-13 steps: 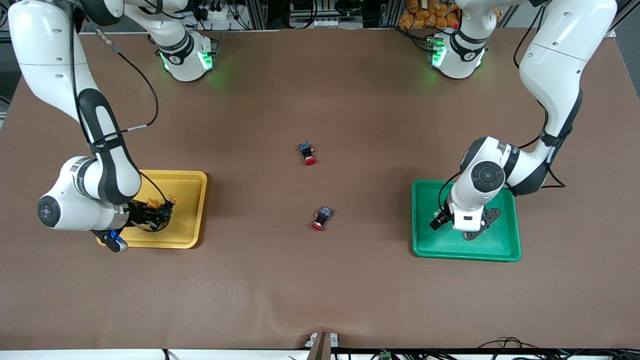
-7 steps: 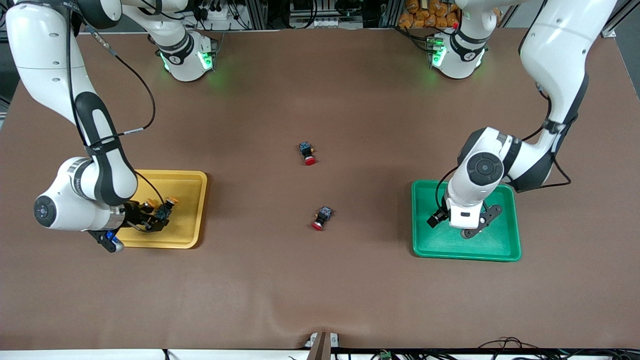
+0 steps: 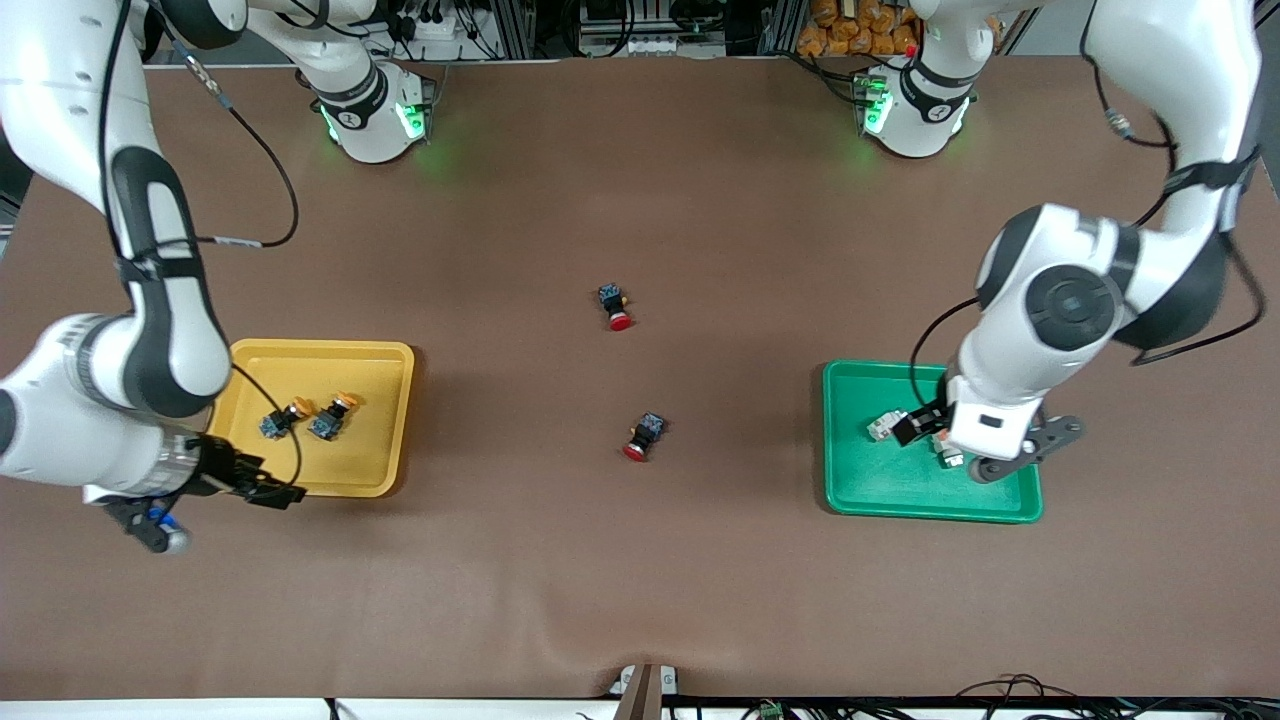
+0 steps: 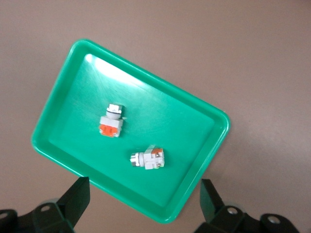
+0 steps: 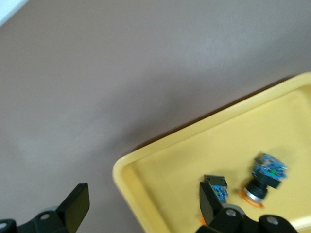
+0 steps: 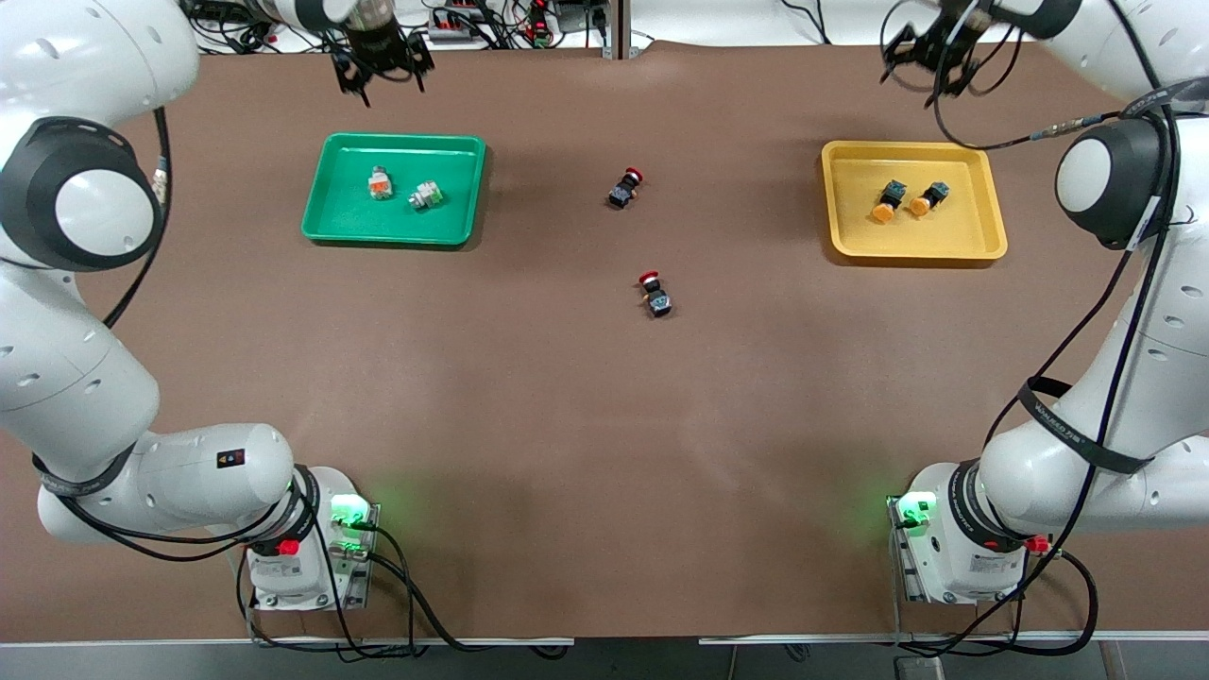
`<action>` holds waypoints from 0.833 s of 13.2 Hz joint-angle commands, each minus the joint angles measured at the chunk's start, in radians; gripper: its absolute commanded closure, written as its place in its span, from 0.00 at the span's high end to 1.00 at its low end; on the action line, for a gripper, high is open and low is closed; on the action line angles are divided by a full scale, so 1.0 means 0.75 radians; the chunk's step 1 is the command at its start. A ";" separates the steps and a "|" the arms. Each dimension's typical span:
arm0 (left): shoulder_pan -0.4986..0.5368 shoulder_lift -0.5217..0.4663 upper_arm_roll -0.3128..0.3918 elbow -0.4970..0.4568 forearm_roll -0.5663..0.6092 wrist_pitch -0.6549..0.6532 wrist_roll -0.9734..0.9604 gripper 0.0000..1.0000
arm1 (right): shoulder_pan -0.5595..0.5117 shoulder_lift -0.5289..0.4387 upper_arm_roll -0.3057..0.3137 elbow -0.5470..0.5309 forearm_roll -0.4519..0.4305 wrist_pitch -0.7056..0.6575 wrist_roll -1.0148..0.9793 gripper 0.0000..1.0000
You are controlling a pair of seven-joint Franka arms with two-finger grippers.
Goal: Place green and yellow buttons in trays
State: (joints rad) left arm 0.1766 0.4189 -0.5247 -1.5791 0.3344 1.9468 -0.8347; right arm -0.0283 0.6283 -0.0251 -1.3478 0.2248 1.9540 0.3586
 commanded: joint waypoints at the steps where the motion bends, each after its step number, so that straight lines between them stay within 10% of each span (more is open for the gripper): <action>1: 0.030 -0.100 -0.020 0.064 -0.149 -0.123 0.171 1.00 | 0.001 -0.005 -0.003 0.246 -0.040 -0.260 -0.022 1.00; 9: 0.159 -0.362 -0.004 0.187 -0.355 -0.401 0.589 1.00 | 0.026 -0.346 0.068 0.318 -0.236 -0.684 -0.087 1.00; 11: -0.021 -0.462 0.232 0.159 -0.399 -0.423 0.740 1.00 | 0.019 -0.447 0.064 0.318 -0.214 -0.833 -0.088 1.00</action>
State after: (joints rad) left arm 0.2586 0.1397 -0.4770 -1.4438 0.0732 1.6628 -0.3745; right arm -0.0073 0.3757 0.0207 -1.0865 0.0737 1.4102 0.3079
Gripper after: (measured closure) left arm 0.000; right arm 0.000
